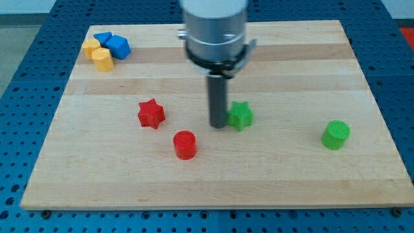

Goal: Push the green star to the green circle

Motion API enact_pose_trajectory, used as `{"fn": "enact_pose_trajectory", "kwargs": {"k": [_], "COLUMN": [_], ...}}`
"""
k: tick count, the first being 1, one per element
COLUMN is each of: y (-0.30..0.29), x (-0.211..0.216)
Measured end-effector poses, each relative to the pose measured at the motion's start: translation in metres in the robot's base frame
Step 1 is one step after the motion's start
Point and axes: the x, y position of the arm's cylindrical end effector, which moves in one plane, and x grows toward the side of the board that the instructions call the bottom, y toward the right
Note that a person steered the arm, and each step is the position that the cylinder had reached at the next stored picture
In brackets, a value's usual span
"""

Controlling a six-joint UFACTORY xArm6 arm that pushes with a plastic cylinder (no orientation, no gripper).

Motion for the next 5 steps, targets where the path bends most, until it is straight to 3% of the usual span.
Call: {"fn": "enact_pose_trajectory", "kwargs": {"k": [1, 2, 3, 4, 5], "y": [-0.003, 0.035, 0.091, 0.096, 0.022], "x": [-0.019, -0.024, 0.010, 0.011, -0.018]}}
